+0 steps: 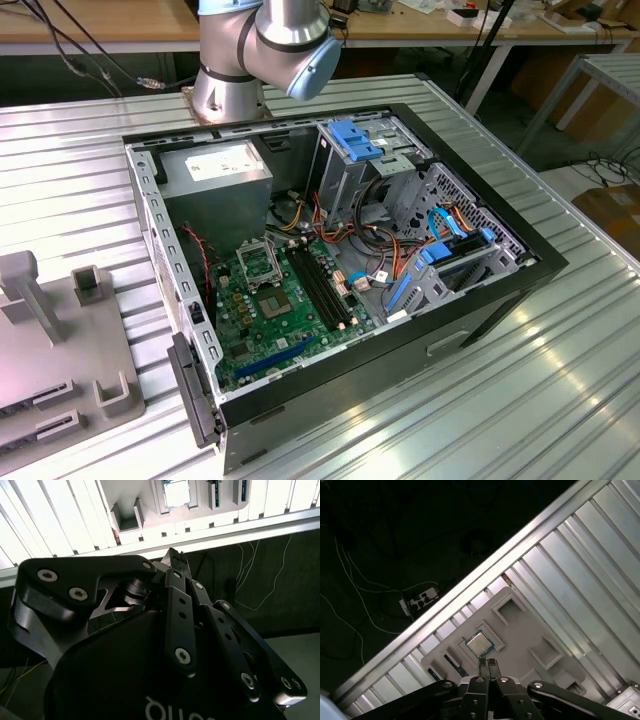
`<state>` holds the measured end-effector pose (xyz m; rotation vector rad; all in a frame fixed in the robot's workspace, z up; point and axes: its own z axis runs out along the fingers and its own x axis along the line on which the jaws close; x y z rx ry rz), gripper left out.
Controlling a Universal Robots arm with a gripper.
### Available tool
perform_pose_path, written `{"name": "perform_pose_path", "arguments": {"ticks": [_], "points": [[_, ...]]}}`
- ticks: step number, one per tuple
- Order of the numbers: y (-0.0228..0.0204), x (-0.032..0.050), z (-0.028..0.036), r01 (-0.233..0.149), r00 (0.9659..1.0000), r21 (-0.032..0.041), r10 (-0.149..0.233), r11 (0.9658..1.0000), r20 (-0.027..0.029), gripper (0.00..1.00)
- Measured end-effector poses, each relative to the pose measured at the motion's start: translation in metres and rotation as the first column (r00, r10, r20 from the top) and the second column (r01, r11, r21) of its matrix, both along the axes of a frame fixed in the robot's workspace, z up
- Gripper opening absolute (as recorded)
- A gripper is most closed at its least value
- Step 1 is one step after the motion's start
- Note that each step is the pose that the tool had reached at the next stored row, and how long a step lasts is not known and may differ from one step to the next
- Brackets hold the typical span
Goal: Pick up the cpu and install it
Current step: 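Pick up the cpu and move it towards the insertion slot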
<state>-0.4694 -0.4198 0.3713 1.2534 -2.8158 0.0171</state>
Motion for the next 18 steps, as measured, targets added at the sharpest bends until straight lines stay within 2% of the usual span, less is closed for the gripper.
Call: {"name": "perform_pose_path", "arguments": {"ticks": [2, 5, 7, 9, 11, 14, 16, 17, 18], "points": [[0.0, 0.0, -0.0001, 0.035, 0.9994, 0.0, -0.035, 0.9994, 0.0, 0.11], [0.0, 0.0, -0.0005, 0.084, 0.9965, 0.0, -0.084, 0.9965, 0.0001, 0.11], [0.0, 0.0, -0.0019, 0.124, 0.9923, 0.0001, -0.124, 0.9923, 0.0001, 0.11], [0.0, 0.0, -0.0036, 0.163, 0.9867, 0.0001, -0.163, 0.9867, 0.0001, 0.11], [0.0, 0.0, -0.0064, 0.215, 0.9766, 0.0001, -0.215, 0.9766, 0.0001, 0.11], [0.0, 0.0, -0.0092, 0.264, 0.9644, 0.0001, -0.264, 0.9644, 0.0001, 0.11], [0.0, 0.0, -0.0112, 0.299, 0.9542, 0.0, -0.299, 0.9542, 0.0, 0.11], [0.0, 0.0, -0.0127, 0.325, 0.9459, 0.0, -0.325, 0.9459, 0.0001, 0.11], [0.0, 0.0001, -0.0146, 0.356, 0.9345, 0.0, -0.356, 0.9345, 0.0001, 0.11]]}}
